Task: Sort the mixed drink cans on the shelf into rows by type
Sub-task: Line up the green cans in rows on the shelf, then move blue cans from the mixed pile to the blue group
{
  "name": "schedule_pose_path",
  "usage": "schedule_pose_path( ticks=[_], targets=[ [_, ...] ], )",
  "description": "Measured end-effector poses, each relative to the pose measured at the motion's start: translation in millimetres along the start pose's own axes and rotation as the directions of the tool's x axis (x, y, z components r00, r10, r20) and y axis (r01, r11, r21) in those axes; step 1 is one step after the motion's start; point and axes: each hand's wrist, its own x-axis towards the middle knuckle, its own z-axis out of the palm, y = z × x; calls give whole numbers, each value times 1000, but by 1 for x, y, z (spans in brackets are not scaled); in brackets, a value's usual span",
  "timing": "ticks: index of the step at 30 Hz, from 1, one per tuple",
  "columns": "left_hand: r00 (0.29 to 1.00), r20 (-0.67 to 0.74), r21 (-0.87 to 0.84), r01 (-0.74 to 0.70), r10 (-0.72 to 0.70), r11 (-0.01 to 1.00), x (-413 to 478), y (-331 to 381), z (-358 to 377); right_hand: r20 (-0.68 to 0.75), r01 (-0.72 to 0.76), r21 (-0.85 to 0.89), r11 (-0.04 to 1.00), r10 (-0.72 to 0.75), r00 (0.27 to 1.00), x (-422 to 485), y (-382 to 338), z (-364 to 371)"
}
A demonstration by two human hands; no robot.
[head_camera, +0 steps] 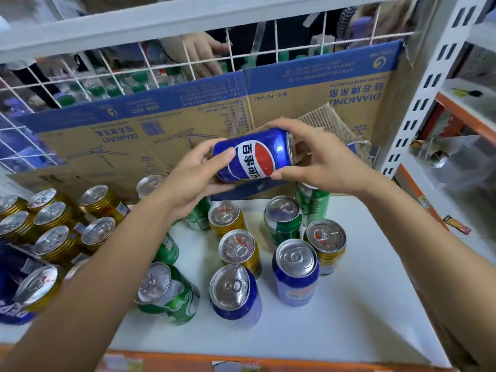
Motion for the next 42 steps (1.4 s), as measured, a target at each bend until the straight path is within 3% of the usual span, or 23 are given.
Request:
schedule_pose_path(
  ticks=[2,3,5,7,9,11,17,24,32,38,42],
  targets=[
    [999,-49,310,33,-19,950,1,-7,-6,1,1,-179,984,-1,1000,8,-2,2],
    [998,-62,499,23,10,866,1,-11,-10,6,-2,-266,964,4,1000,12,-3,5],
    [999,-9,819,-20,47,574,-4,-18,-14,21,-41,-372,928,53,998,17,-7,12],
    [997,76,948,-82,33,308,-10,-28,-14,50,-77,-461,884,113,992,20,-14,22],
    [994,106,976,-100,-16,195,-14,-37,-13,99,-77,-572,817,162,982,22,-20,32],
    [992,120,982,-115,-27,151,-17,-44,-12,150,-51,-653,756,195,969,26,-24,45],
    [992,128,977,-130,19,170,-20,-50,-14,226,-50,-703,710,289,930,33,-13,78],
    [992,119,951,-128,49,281,-21,-56,-22,211,-111,-676,728,336,918,34,-4,81],
    [994,78,966,-96,82,242,-35,-58,-17,144,-234,-538,810,361,921,19,-1,61],
    [962,98,896,-197,256,397,-55,-41,0,162,-244,-408,880,333,929,-22,-13,30],
    [949,229,823,-308,216,477,-77,-23,16,134,-197,-204,959,226,965,-65,-32,25]
  ],
)
